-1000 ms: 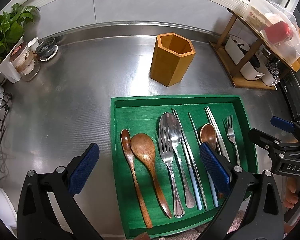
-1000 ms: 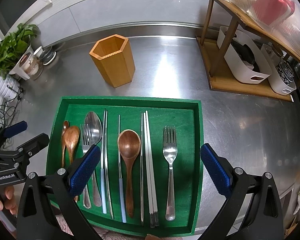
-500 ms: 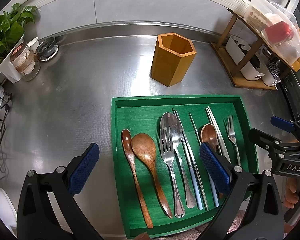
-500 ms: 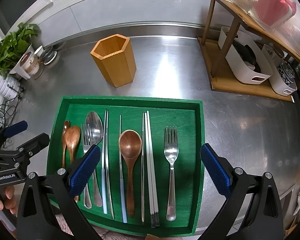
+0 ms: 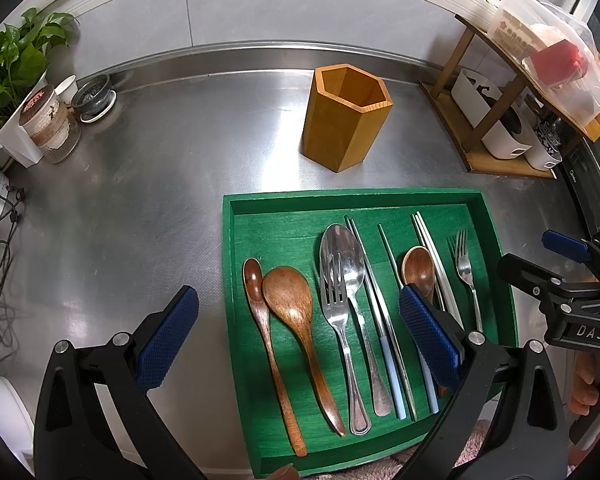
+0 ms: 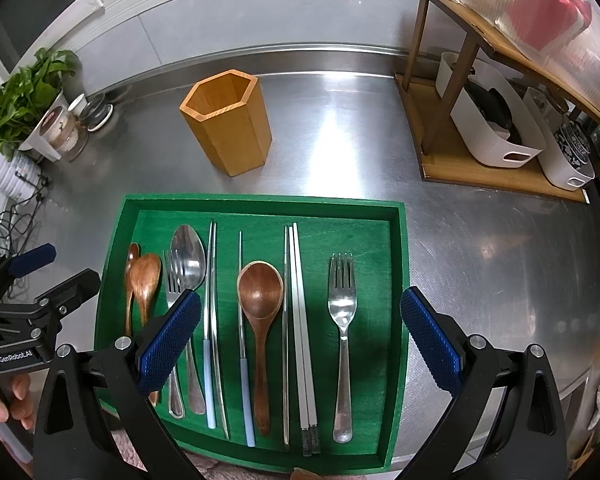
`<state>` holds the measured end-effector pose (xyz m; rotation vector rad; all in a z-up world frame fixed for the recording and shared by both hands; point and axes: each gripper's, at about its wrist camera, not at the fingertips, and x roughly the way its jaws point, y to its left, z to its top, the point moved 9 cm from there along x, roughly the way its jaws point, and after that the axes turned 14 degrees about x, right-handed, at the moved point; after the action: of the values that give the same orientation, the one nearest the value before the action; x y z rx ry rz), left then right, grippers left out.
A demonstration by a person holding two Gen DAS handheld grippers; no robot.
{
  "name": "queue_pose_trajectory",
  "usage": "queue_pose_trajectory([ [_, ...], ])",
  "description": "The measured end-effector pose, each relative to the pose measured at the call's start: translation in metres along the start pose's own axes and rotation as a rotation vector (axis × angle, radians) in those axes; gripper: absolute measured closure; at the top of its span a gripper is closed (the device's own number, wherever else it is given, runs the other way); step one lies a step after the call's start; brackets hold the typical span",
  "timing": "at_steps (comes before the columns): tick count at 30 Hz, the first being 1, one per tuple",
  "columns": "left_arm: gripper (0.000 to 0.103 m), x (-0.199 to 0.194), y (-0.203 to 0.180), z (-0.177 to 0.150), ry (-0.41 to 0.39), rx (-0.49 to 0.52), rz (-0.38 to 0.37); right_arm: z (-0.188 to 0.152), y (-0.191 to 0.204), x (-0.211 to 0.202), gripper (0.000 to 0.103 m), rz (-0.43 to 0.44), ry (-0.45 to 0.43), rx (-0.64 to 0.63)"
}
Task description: Organize utensils
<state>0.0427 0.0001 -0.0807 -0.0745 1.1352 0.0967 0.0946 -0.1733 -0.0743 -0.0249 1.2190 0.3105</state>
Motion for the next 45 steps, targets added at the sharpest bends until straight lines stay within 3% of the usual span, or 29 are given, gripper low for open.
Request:
queue_pose_trajectory([
  [20, 0.008, 0.001, -0.002, 0.002, 0.001, 0.001, 0.004, 0.000, 0.000, 0.000, 0.004, 0.020, 0.011, -0.007],
  [22, 0.008, 0.000, -0.001, 0.002, 0.000, -0.004, 0.003, 0.000, -0.002, 0.000, 0.008, 0.024, 0.013, 0.002],
  [24, 0.008, 0.001, 0.000, 0.002, 0.001, -0.010, -0.002, 0.000, -0.005, 0.001, 0.022, 0.010, 0.020, 0.007],
  [26, 0.010, 0.002, 0.001, 0.000, 0.007, -0.017, -0.007, 0.000, -0.012, 0.004, 0.027, 0.022, 0.039, 0.034],
  [28, 0.018, 0.004, 0.003, -0.002, 0.020, -0.028, -0.028, -0.001, -0.018, 0.008, 0.028, 0.040, 0.063, 0.065],
  [31, 0.028, 0.012, 0.007, -0.011, 0.069, -0.072, -0.080, -0.005, -0.031, 0.019, 0.039, 0.043, 0.118, 0.096],
  [34, 0.038, 0.022, 0.010, -0.021, 0.139, -0.096, -0.102, -0.011, -0.044, 0.035, 0.053, 0.046, 0.201, 0.133],
  [36, 0.052, 0.029, 0.010, -0.027, 0.176, -0.116, -0.118, -0.023, -0.049, 0.047, 0.071, 0.041, 0.282, 0.148],
  [38, 0.060, 0.035, 0.010, -0.035, 0.211, -0.135, -0.136, -0.032, -0.054, 0.059, 0.077, 0.030, 0.345, 0.154],
  [45, 0.080, 0.061, 0.014, -0.054, 0.312, -0.162, -0.149, -0.041, -0.058, 0.077, 0.084, -0.050, 0.385, 0.113],
])
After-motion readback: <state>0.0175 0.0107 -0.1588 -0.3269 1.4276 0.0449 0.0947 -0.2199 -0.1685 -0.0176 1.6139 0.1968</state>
